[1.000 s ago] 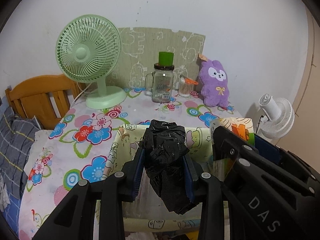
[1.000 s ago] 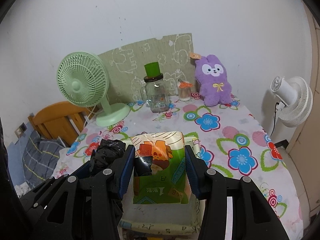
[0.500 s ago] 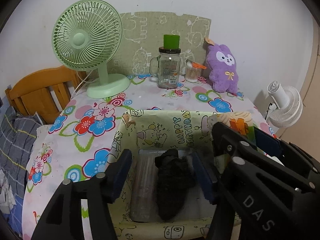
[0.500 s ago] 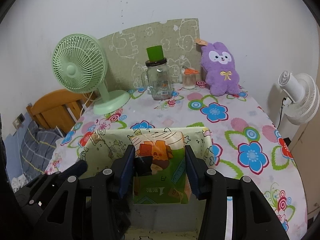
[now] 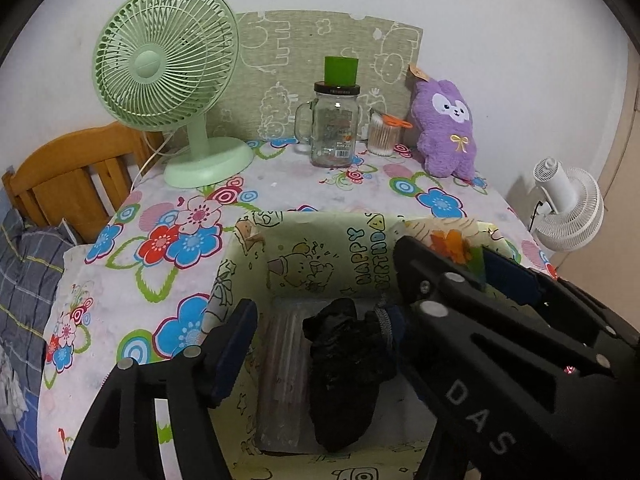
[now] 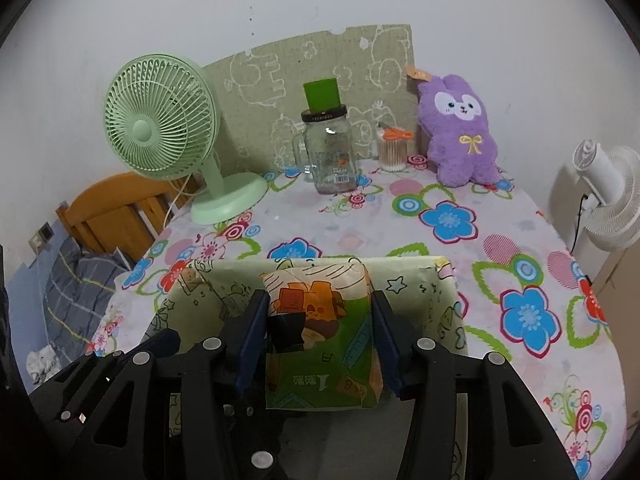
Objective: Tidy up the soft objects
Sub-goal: 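Lower and open the left gripper in the box while the right gripper releases the tissue pack there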
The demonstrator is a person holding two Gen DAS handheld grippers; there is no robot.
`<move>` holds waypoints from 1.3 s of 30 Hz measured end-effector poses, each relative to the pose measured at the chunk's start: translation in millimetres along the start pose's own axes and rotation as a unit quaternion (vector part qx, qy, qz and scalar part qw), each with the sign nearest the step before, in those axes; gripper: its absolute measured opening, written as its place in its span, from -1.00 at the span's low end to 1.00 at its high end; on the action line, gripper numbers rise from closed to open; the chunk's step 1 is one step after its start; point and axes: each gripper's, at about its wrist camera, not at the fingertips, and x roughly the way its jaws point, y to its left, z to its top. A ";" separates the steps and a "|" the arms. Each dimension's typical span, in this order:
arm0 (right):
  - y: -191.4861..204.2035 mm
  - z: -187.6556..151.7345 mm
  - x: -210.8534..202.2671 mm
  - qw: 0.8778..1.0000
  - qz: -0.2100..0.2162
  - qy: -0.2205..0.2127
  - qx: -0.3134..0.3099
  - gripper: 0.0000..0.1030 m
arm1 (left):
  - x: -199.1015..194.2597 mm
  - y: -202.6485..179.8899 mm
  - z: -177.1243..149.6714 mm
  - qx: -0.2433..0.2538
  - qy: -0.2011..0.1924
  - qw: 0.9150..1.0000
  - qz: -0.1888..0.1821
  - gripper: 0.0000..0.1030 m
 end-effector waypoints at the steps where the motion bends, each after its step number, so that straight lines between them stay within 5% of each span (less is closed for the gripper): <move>1: -0.1 0.2 0.2 1.000 -0.001 0.000 0.001 0.17 | -0.5 -0.3 0.2 0.000 -0.001 1.000 -0.003 0.47; 6: 1.1 1.5 -4.2 1.000 -0.013 -0.008 0.000 0.62 | -5.0 -1.2 0.4 -0.001 -0.011 1.000 -0.009 0.57; 26: -3.7 -3.5 -54.2 0.998 -0.030 -0.060 0.016 0.93 | -38.3 -11.6 -3.5 -0.001 -0.041 0.999 -0.005 0.92; 39: 0.1 -7.1 -82.8 0.998 -0.031 -0.057 -0.007 0.94 | -65.6 -19.7 -11.8 0.008 -0.062 0.998 -0.014 0.93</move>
